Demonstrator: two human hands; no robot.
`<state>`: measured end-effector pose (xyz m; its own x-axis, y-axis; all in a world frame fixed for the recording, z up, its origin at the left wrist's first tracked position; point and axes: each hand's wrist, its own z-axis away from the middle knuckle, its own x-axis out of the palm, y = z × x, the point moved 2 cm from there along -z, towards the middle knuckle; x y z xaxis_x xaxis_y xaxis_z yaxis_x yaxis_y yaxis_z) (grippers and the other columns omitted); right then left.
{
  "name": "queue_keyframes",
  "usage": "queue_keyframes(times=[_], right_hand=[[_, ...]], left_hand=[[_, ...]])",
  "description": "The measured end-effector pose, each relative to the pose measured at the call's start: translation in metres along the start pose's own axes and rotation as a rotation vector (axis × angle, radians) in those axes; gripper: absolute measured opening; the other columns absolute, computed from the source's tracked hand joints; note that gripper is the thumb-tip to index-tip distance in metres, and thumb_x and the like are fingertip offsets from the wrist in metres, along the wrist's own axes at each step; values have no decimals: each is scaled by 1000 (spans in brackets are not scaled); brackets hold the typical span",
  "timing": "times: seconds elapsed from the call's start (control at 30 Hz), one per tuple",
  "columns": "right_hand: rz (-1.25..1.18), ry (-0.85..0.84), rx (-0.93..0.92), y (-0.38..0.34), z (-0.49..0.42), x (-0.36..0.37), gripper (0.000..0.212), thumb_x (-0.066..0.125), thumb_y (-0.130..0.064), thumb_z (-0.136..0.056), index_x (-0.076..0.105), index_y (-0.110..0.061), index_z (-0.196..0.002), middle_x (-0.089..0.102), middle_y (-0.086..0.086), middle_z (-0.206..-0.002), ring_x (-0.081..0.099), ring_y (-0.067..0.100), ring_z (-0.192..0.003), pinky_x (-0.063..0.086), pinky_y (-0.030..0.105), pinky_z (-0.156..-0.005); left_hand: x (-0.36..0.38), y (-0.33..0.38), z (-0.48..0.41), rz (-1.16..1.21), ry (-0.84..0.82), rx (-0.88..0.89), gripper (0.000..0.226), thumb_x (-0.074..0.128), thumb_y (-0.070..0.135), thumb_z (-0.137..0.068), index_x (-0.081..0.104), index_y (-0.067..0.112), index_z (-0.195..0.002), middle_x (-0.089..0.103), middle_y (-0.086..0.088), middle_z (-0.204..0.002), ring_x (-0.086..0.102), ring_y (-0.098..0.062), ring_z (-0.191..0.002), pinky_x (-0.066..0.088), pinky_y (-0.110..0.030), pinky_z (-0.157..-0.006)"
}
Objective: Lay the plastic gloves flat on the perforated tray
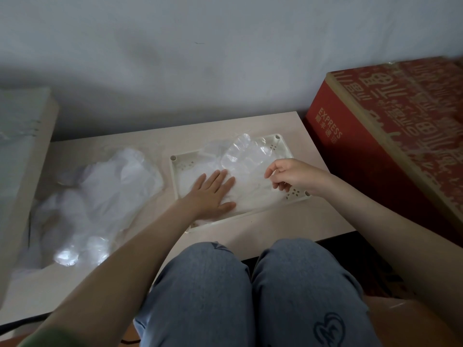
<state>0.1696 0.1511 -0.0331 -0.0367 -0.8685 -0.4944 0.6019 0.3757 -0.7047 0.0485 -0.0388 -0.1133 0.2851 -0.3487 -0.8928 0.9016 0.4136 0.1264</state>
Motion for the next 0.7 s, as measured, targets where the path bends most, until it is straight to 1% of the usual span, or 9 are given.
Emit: queue_keyframes(times=[0.1,0.17,0.23,0.3,0.37,0.4,0.47,0.57,0.7], right_hand=[[-32,-28,-16,-4,-2,4,14,52,-5,-92,61,-7,-103,64,5,-83,56,13,-69,45,23,-61],[-6,-59,-8,-7,-4,7,14,57,-14,-93,61,-9,-105,65,5,-92,55,12,-68,41,23,-59],[40,-88,12,-8,-8,10,23,62,-27,-91,62,-10,-107,68,6,-100,52,11,-66,38,23,-58],[97,-108,22,-11,-11,13,29,64,-36,-89,63,-14,-108,71,3,-100,52,11,-67,39,25,-61],[143,-137,32,-16,-13,18,30,64,-40,-89,64,-16,-107,73,-3,-94,53,10,-69,41,24,-65],[157,-147,40,-18,-15,21,28,65,-39,-88,65,-17,-106,73,-5,-90,54,9,-69,42,23,-66],[184,-154,56,-22,-21,27,24,68,-30,-87,65,-16,-105,71,-7,-81,56,7,-67,43,18,-60],[187,-137,84,-23,-32,36,27,70,-12,-82,64,-12,-108,69,-1,-75,59,4,-57,44,14,-52],[109,-149,99,-21,-40,40,29,65,-2,-82,62,-9,-110,68,13,-89,62,13,-64,52,21,-64]], left_hand=[[0,0,0,0,-2,-2,70,19,57,-99,-17,26,-151,-27,-2,-157,-24,-17,-144,-15,-41,-116],[1,0,0,3,2,-2,70,19,57,-99,-17,26,-151,-27,-2,-157,-24,-17,-144,-15,-41,-116],[2,0,-1,6,3,-6,70,20,57,-99,-16,27,-151,-27,-2,-157,-24,-17,-144,-15,-40,-116],[2,-1,-1,9,3,-8,70,20,57,-99,-16,27,-151,-27,-2,-157,-24,-17,-144,-15,-41,-115],[1,0,-1,13,6,-5,71,20,57,-99,-17,27,-151,-27,-2,-157,-24,-17,-144,-16,-40,-115],[1,0,-1,13,5,-5,71,20,57,-99,-17,27,-151,-27,-2,-157,-24,-17,-144,-16,-40,-115],[2,0,-1,10,5,-7,71,20,57,-99,-18,27,-150,-28,-1,-157,-25,-16,-144,-17,-40,-114],[1,0,0,3,6,-8,71,19,58,-99,-18,27,-150,-28,-1,-157,-25,-16,-144,-17,-40,-115],[1,0,1,8,8,-6,71,20,57,-99,-17,26,-150,-27,-1,-157,-25,-16,-144,-15,-41,-117]])
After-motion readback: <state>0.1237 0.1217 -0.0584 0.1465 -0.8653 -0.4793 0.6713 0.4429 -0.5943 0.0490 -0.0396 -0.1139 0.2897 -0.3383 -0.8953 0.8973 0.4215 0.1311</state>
